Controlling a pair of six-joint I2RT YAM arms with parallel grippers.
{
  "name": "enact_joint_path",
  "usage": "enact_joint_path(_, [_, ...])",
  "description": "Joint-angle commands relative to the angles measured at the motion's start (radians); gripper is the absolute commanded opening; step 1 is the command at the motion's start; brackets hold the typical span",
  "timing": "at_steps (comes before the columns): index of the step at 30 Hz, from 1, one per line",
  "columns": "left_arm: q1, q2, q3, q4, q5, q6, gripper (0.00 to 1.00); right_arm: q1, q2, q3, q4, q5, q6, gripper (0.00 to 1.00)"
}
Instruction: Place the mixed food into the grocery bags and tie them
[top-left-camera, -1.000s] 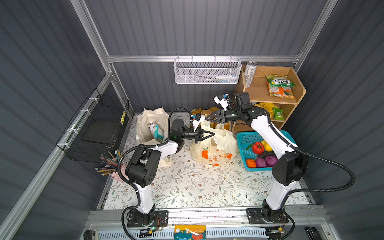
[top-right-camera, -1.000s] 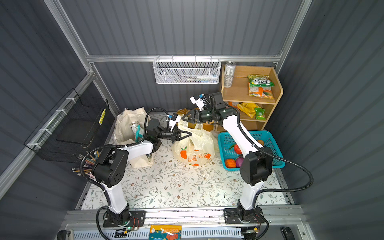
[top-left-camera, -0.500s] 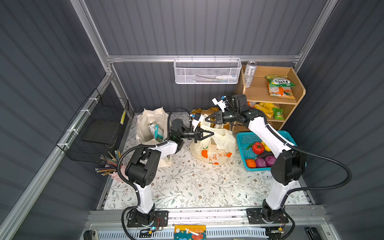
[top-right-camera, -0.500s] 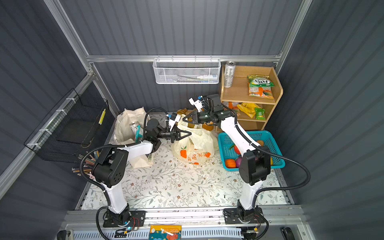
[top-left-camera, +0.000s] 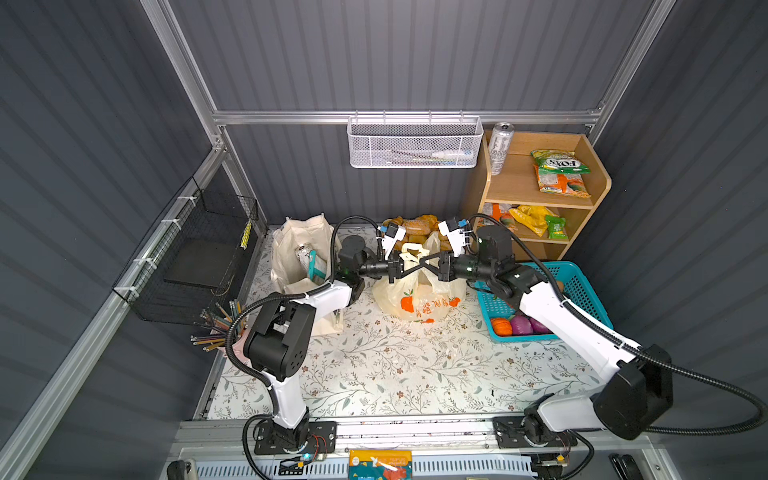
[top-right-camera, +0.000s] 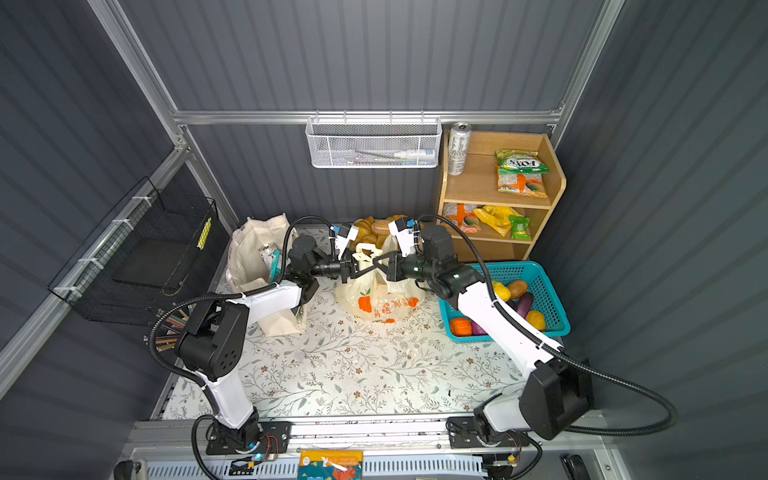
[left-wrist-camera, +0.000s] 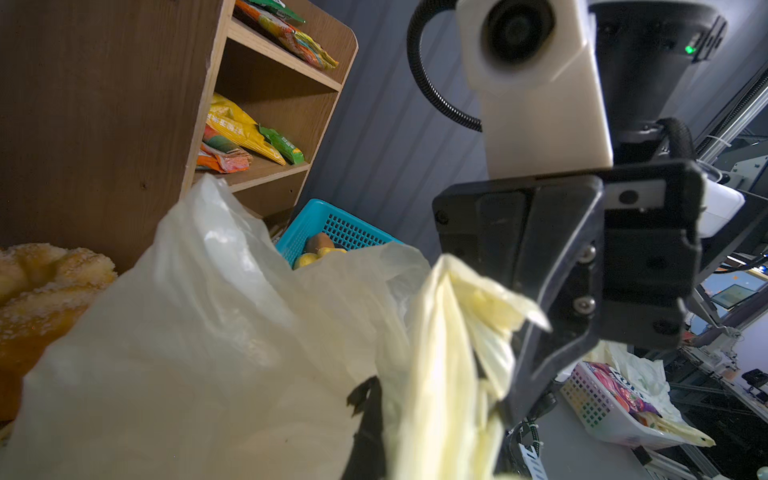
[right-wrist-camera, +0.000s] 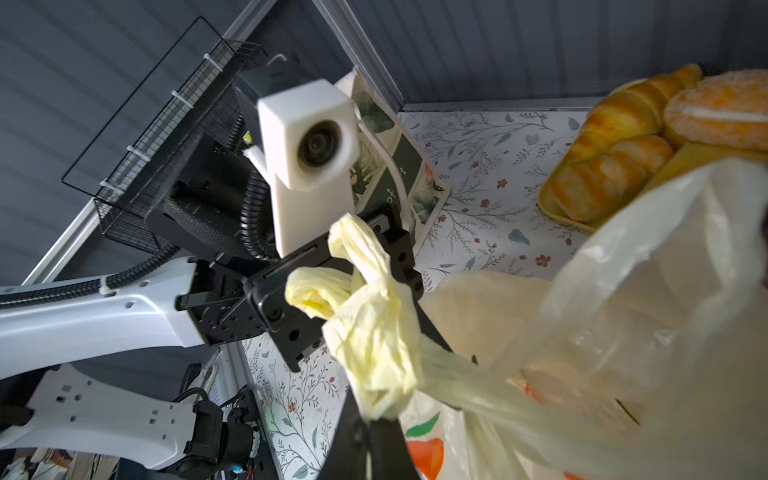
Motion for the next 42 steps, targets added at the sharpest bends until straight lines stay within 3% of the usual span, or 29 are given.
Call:
enact_joint_path(1, [0.039, -0.011, 0.008, -0.056, -0.091, 0.013, 0.00, -0.006, -0.028, -0.114, 0.034, 0.128, 0.091, 0.00])
enact_joint_path(3, [0.039, -0.012, 0.008, -0.039, -0.089, 0.008, 0.02, -0.013, -0.035, -0.162, 0.084, 0.145, 0.127, 0.00])
enact_joint_path(5, [0.040, -0.008, 0.007, 0.015, -0.074, -0.023, 0.15, -0.014, -0.029, -0.165, 0.090, 0.138, 0.135, 0.00])
enact_joint_path(10, [0.041, 0.030, 0.011, 0.169, -0.021, -0.138, 0.20, -0.013, -0.015, -0.151, 0.085, 0.143, 0.137, 0.00])
enact_joint_path(14, [0.046, 0.045, 0.001, 0.224, -0.049, -0.185, 0.17, -0.011, -0.022, -0.155, 0.080, 0.124, 0.134, 0.00])
enact_joint_path(16, [0.049, 0.046, -0.005, 0.238, -0.071, -0.187, 0.02, 0.000, -0.035, -0.170, 0.080, 0.120, 0.138, 0.00])
enact_joint_path(17, [0.050, 0.047, -0.006, 0.239, -0.079, -0.186, 0.00, 0.011, -0.044, -0.177, 0.077, 0.127, 0.141, 0.00])
enact_joint_path(24, [0.051, 0.050, 0.013, 0.170, -0.088, -0.154, 0.00, 0.107, -0.147, -0.264, 0.057, 0.227, 0.166, 0.00])
enact_joint_path(30, [0.051, 0.060, 0.008, 0.234, -0.066, -0.194, 0.00, 0.098, 0.000, -0.314, 0.184, 0.261, 0.213, 0.00])
enact_joint_path(32, [0.053, 0.049, 0.003, 0.228, -0.040, -0.200, 0.06, 0.080, 0.022, -0.305, 0.215, 0.250, 0.224, 0.00])
enact_joint_path(36, [0.056, -0.003, -0.003, -0.006, -0.017, -0.066, 0.26, 0.076, 0.019, -0.276, 0.214, 0.244, 0.213, 0.00])
enact_joint_path(42, [0.062, -0.104, -0.013, -0.452, -0.074, 0.273, 0.38, 0.076, 0.012, -0.271, 0.197, 0.248, 0.201, 0.00])
